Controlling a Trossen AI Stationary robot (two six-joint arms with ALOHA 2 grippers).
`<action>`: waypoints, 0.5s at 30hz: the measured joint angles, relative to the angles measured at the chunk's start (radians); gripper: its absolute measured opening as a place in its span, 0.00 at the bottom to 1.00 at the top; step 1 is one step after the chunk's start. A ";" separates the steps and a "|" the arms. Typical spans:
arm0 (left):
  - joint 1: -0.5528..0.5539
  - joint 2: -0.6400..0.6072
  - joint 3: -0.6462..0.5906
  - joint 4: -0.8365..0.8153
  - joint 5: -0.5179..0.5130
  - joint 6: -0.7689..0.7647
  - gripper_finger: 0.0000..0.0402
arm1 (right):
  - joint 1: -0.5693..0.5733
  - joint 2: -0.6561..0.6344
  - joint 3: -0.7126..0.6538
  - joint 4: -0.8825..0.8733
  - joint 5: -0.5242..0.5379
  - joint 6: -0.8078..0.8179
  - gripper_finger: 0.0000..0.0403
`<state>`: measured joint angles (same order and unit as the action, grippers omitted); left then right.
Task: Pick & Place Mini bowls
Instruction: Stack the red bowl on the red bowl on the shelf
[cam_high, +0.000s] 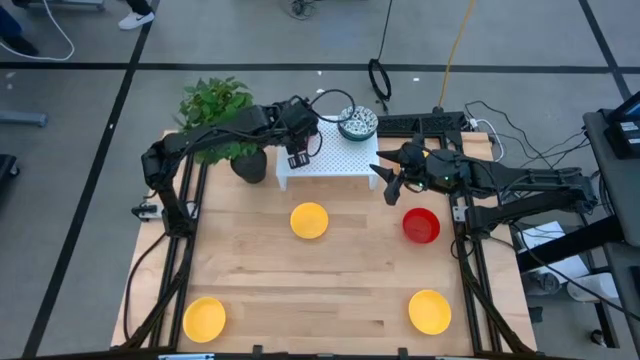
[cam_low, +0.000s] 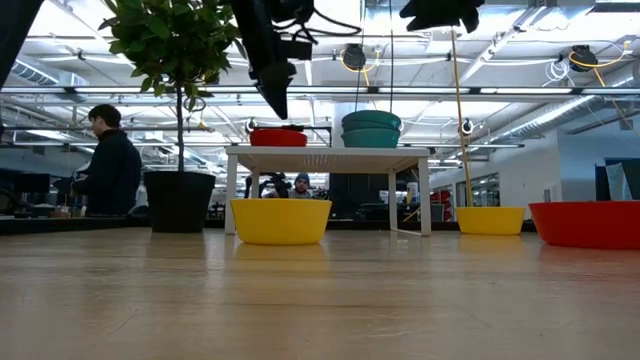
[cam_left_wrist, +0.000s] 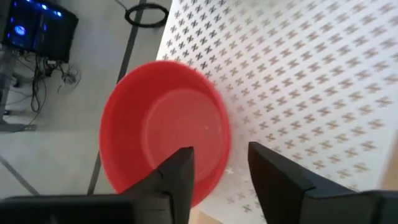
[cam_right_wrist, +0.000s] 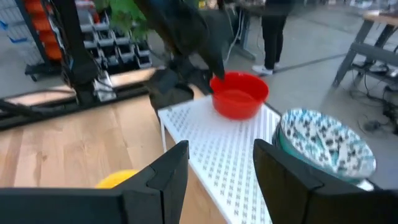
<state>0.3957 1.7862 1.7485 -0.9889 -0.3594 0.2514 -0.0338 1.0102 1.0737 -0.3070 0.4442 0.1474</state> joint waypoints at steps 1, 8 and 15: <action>-0.011 -0.002 0.002 0.002 0.000 -0.001 0.41 | 0.000 0.000 0.000 -0.023 0.000 0.015 0.41; -0.105 -0.022 0.016 0.017 0.000 -0.011 0.46 | 0.003 0.000 0.000 -0.291 -0.010 0.292 0.41; -0.200 -0.028 0.015 0.014 0.001 -0.078 0.46 | 0.020 0.011 0.000 -0.535 -0.235 0.472 0.41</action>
<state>0.1953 1.7584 1.7634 -0.9745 -0.3584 0.1732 -0.0137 1.0211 1.0733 -0.8420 0.2096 0.6195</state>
